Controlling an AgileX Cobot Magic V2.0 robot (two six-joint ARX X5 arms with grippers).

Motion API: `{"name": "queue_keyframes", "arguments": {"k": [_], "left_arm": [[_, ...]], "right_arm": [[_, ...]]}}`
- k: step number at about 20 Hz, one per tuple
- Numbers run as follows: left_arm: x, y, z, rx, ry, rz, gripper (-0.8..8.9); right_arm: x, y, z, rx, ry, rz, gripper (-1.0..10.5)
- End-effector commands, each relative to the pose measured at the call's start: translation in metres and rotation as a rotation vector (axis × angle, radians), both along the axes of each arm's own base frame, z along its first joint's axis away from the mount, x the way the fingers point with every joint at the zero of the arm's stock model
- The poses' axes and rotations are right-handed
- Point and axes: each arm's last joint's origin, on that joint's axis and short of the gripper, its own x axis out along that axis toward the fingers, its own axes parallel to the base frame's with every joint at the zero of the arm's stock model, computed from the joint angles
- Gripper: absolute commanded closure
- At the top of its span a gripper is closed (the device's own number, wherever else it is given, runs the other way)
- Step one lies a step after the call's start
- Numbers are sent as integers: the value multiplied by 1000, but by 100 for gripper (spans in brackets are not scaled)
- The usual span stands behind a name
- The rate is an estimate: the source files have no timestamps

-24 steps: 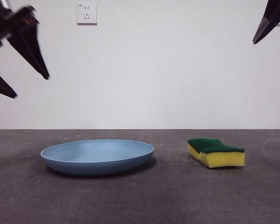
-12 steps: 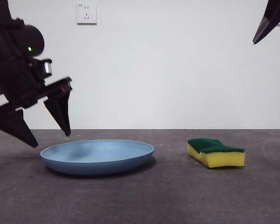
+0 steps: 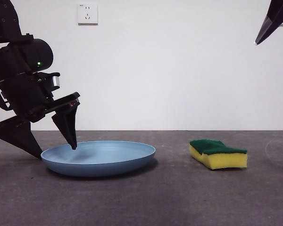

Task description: Pick up the plate,pick up the cloth,clean the plate with the cloth

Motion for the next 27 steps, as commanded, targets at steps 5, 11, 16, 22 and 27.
{"name": "queue_keyframes", "arguments": {"k": [5, 11, 16, 22, 27], "left_arm": [[0, -6, -13, 14, 39, -13, 491], [-1, -9, -12, 30, 16, -69, 821], [-5, -10, 4, 20, -28, -82, 821], [-32, -3, 72, -9, -204, -96, 821], [-68, 5, 121, -20, -336, -117, 821]], "right_arm": [[1, 0, 1, -6, -14, 4, 474], [2, 0, 3, -4, -36, 4, 474], [8, 2, 9, 28, -113, -4, 475], [35, 23, 5, -76, -94, 63, 474], [83, 59, 0, -279, 75, 146, 474]]}}
